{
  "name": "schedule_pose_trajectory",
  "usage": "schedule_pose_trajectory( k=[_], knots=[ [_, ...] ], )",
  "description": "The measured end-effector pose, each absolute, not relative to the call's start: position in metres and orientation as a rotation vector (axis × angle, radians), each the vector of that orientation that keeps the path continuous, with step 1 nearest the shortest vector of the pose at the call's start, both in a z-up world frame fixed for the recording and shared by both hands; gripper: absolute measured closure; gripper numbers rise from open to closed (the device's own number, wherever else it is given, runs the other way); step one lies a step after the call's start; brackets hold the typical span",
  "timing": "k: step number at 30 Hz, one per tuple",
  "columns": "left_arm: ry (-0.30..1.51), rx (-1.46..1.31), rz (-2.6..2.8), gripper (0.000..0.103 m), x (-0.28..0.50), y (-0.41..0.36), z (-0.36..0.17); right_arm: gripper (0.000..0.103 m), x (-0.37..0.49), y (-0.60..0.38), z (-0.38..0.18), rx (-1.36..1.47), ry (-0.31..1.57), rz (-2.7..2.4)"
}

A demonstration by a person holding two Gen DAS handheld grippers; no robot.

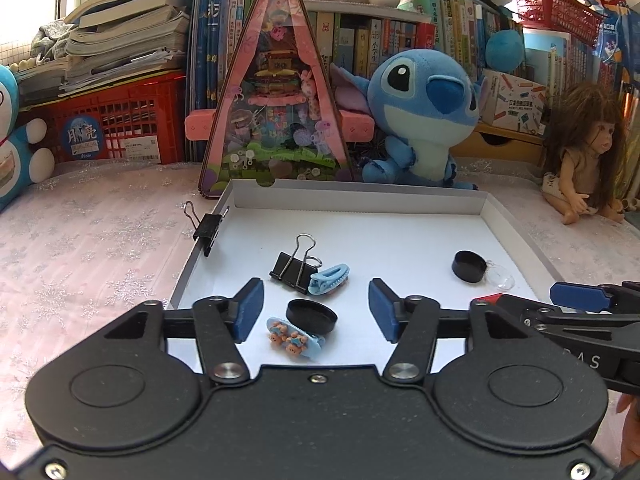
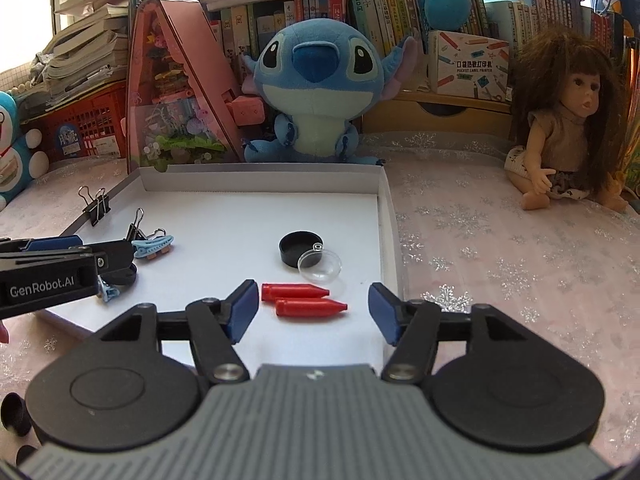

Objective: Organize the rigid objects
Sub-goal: 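Open the left gripper in the tray while the right gripper releases the red crayon beside the first, then withdraw both grippers from the tray toward the remaining objects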

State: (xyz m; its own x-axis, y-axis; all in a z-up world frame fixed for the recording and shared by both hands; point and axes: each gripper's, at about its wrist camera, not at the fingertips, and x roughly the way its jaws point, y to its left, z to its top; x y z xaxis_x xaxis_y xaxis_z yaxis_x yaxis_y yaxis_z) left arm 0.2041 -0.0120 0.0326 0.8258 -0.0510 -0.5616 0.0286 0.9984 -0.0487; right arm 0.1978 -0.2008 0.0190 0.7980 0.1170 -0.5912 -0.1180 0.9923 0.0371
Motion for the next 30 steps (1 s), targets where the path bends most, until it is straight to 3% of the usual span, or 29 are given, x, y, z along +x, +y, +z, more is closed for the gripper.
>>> schedule_pose_trajectory(
  k=[4,7,30],
  knots=[
    [0.581,-0.027,-0.081,0.026,0.19,-0.013,0.038,0.018,0.186,-0.2,0.026,-0.018,0.605,0.147],
    [0.565,-0.014,-0.098,0.023,0.179,-0.015,0.043,0.016,0.177,-0.2,0.03,-0.023,0.591,0.163],
    [0.512,-0.024,-0.195,0.021,0.097,0.006,0.045,0.006,0.11,-0.217,0.034,-0.057,0.539,0.194]
  ],
)
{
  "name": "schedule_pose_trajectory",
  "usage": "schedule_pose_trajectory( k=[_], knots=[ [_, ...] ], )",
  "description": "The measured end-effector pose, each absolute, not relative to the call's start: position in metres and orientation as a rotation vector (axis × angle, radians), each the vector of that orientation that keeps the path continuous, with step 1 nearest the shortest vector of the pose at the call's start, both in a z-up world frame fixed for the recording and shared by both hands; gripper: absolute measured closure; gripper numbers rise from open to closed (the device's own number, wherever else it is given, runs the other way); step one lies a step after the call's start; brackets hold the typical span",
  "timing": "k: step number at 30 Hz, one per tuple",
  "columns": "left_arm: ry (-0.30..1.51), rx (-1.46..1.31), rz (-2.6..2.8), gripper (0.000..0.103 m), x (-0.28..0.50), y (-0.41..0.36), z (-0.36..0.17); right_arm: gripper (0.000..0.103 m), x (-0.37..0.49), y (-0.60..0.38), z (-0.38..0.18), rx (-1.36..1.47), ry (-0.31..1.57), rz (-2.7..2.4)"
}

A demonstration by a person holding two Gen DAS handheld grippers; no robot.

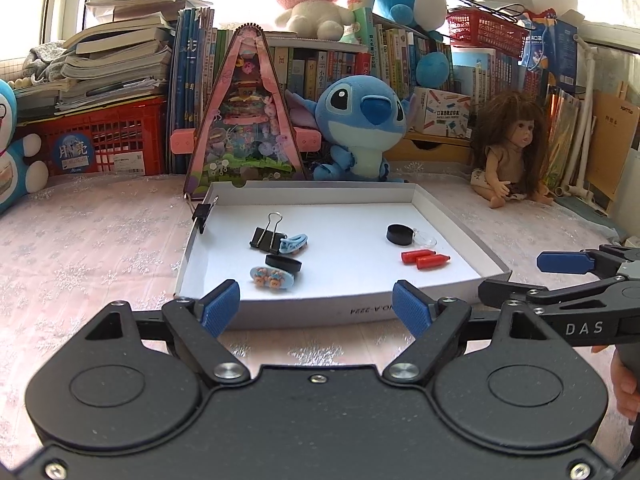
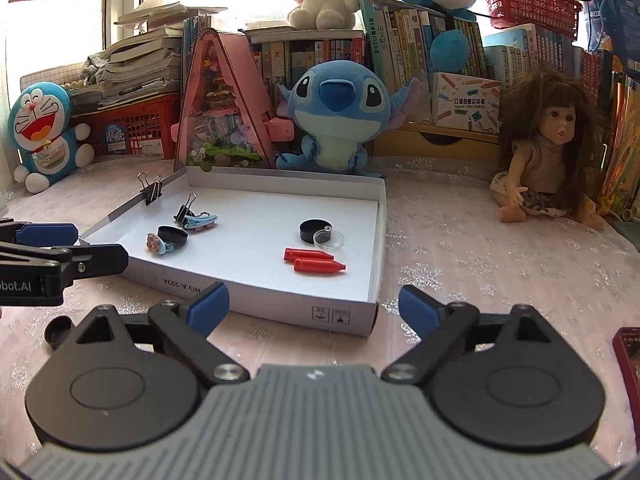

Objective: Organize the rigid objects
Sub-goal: 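Withdraw both grippers from the tray toward the remaining objects, then move the left gripper to the remaining black lid while the right gripper approaches a brown nut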

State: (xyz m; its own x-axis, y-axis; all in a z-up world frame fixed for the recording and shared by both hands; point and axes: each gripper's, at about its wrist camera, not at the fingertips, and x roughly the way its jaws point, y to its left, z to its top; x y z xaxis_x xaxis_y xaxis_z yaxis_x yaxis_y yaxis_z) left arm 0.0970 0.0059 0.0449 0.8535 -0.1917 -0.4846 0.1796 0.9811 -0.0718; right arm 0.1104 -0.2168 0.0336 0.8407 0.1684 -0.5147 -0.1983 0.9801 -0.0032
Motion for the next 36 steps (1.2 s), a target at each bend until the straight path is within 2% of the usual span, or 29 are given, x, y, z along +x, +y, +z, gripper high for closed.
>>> schedule_pose_trajectory(
  k=[9,25,36],
  knots=[
    [0.501,-0.02,-0.21,0.019,0.066,0.025,0.025,0.001,0.082,-0.223,0.016,-0.092,0.529,0.2],
    [0.499,0.018,-0.207,0.019,0.029,0.038,-0.009,0.001,0.064,-0.226,-0.006,-0.125,0.558,0.19],
    [0.513,-0.011,-0.256,0.04,0.012,0.037,-0.015,0.001,0.063,-0.221,-0.008,-0.156,0.564,0.195]
  ],
)
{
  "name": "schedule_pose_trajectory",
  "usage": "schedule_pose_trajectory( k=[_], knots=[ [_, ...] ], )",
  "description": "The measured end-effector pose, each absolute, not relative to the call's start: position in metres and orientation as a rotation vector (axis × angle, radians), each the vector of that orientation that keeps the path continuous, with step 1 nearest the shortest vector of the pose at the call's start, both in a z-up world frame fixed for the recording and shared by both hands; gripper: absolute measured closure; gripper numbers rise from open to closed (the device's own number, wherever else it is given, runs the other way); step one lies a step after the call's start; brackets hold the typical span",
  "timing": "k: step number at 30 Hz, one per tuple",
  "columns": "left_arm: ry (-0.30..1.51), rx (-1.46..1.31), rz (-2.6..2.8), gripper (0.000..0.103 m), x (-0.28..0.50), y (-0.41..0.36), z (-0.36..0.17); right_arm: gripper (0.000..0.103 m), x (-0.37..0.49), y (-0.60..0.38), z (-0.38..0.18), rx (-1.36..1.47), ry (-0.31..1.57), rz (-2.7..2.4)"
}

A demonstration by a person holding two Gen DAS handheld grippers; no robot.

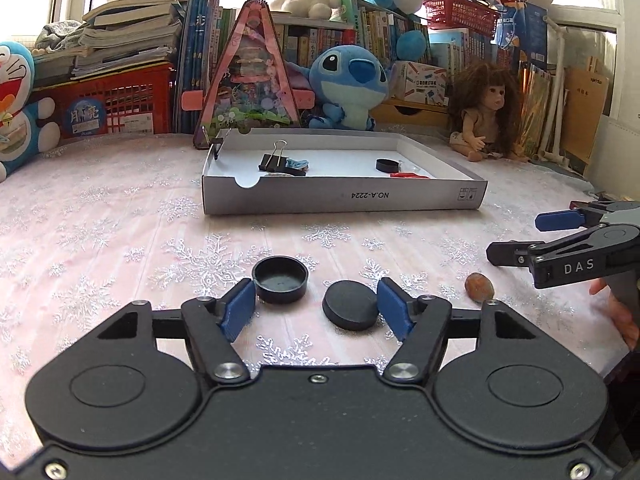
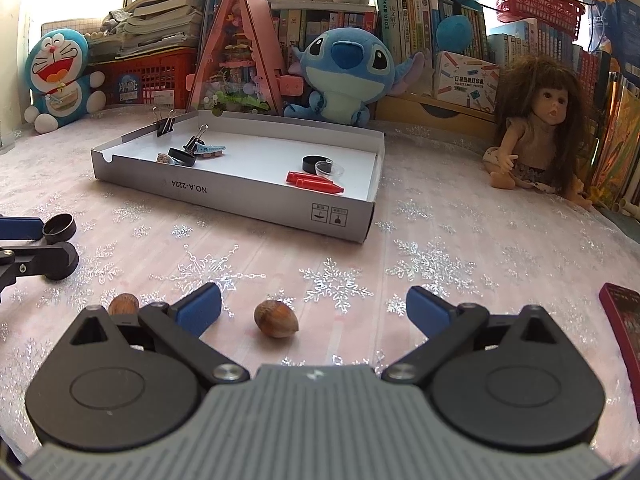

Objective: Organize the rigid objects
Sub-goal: 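Move the left gripper to the remaining black lid while the right gripper approaches a brown nut, then grasp the black lid with the left gripper while the right gripper grasps the brown nut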

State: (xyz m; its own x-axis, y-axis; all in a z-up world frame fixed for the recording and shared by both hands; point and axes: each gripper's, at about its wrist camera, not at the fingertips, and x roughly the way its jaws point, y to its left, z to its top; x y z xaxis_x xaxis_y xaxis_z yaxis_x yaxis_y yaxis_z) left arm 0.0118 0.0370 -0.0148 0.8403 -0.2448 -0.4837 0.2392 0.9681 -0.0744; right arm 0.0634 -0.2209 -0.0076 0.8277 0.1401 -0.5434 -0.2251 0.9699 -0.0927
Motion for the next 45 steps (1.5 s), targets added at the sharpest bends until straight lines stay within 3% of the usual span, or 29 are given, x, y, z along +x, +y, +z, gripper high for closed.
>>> schedule_pose_trajectory(
  k=[18,35,37,45],
  knots=[
    [0.51,0.055,-0.301,0.052,0.007,0.02,-0.017,0.002,0.057,-0.221,-0.008,-0.152,0.588,0.207],
    [0.513,0.03,-0.298,0.072,0.009,0.017,-0.017,0.038,0.047,-0.214,-0.007,-0.093,0.589,0.256],
    [0.515,0.025,-0.296,0.073,0.01,0.017,-0.017,0.048,0.046,-0.215,-0.007,-0.085,0.583,0.253],
    [0.518,0.005,-0.285,0.073,0.011,0.017,-0.016,0.073,0.044,-0.214,-0.006,-0.082,0.573,0.239]
  ],
)
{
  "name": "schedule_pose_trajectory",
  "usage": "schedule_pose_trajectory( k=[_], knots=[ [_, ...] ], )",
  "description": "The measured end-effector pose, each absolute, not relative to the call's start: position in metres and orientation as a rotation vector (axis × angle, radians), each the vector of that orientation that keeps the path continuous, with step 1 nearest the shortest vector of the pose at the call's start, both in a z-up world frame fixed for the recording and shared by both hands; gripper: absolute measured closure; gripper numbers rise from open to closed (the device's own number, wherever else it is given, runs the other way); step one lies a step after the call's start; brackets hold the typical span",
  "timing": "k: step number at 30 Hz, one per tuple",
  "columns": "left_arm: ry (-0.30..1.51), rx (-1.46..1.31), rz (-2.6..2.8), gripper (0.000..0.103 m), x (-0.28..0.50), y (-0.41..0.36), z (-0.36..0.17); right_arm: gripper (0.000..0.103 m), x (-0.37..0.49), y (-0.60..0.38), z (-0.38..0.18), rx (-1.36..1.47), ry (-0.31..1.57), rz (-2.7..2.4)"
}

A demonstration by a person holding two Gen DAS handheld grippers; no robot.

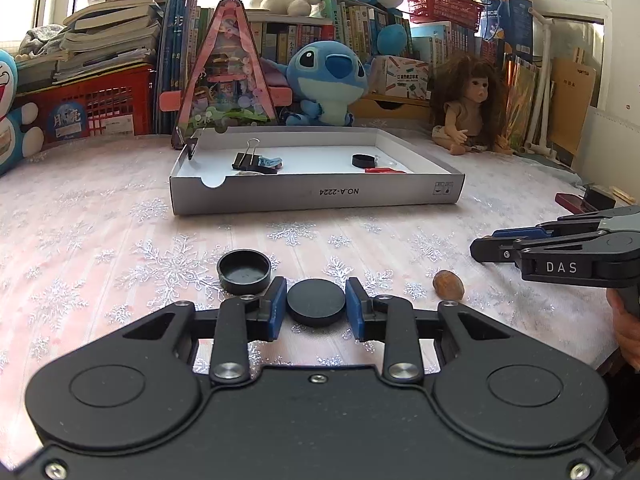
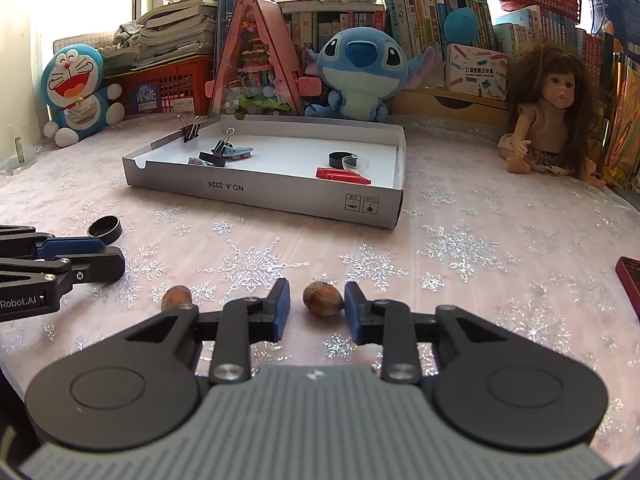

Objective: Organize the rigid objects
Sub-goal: 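Grasp the black lid with the left gripper while the right gripper grasps the brown nut, then carry the black lid with the left gripper while the right gripper carries the brown nut into the tray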

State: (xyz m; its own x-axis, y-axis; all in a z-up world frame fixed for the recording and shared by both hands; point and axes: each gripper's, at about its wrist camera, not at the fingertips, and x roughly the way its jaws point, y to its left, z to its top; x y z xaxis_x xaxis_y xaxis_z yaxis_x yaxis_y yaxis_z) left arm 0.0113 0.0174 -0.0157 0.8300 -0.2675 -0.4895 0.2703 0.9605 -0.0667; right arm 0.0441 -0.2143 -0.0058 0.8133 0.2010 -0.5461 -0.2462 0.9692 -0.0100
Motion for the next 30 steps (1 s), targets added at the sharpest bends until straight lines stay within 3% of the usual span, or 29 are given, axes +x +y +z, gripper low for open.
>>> schedule_pose_trajectory(
  k=[1,15,30],
  knots=[
    [0.519,0.004,-0.284,0.073,0.012,0.018,-0.015,0.076,0.044,-0.215,-0.006,-0.081,0.573,0.235],
    [0.496,0.014,-0.232,0.073,0.026,0.019,0.01,0.076,0.056,-0.214,0.013,-0.097,0.518,0.214],
    [0.459,-0.048,-0.165,0.073,0.094,0.025,0.057,0.076,0.114,-0.214,0.039,-0.062,0.487,0.181]
  ],
)
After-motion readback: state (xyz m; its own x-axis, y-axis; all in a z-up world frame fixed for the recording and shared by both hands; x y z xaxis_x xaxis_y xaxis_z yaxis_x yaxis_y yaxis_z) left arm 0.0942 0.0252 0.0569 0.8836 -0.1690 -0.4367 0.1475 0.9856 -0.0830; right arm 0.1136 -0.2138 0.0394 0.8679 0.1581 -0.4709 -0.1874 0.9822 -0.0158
